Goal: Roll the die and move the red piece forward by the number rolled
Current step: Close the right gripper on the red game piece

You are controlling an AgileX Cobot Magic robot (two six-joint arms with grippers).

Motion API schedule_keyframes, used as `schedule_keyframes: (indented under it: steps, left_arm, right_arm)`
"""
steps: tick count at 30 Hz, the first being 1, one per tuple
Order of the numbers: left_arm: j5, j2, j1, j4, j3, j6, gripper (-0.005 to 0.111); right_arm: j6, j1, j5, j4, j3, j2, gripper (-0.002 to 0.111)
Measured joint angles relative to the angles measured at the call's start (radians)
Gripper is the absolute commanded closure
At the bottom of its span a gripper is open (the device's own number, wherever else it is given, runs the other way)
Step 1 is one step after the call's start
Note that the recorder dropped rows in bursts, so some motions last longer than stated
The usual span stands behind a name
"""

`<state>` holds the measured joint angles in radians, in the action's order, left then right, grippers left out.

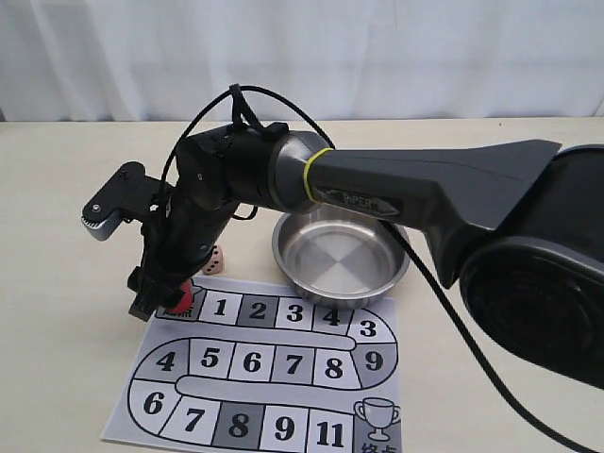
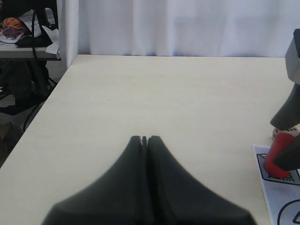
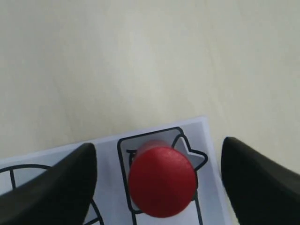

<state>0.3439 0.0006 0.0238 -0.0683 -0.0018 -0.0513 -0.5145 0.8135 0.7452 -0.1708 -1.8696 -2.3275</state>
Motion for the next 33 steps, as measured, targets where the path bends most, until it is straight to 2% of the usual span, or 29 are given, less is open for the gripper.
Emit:
schedule_keyframes:
  steps: [25, 28, 33]
  left_arm:
    - [0.000, 0.000, 0.000, 0.000, 0.000, 0.000, 0.107]
    - [0.000, 0.000, 0.000, 0.000, 0.000, 0.000, 0.107]
    - [0.000, 0.000, 0.000, 0.000, 0.000, 0.000, 0.107]
  right_arm:
    - [0.008, 0.000, 0.000, 0.000, 0.000, -0.002, 0.038]
    - [0.016, 0.000, 0.000, 0.000, 0.000, -0.002, 0.047]
    - [0.032, 0.000, 0.000, 0.000, 0.000, -0.002, 0.076]
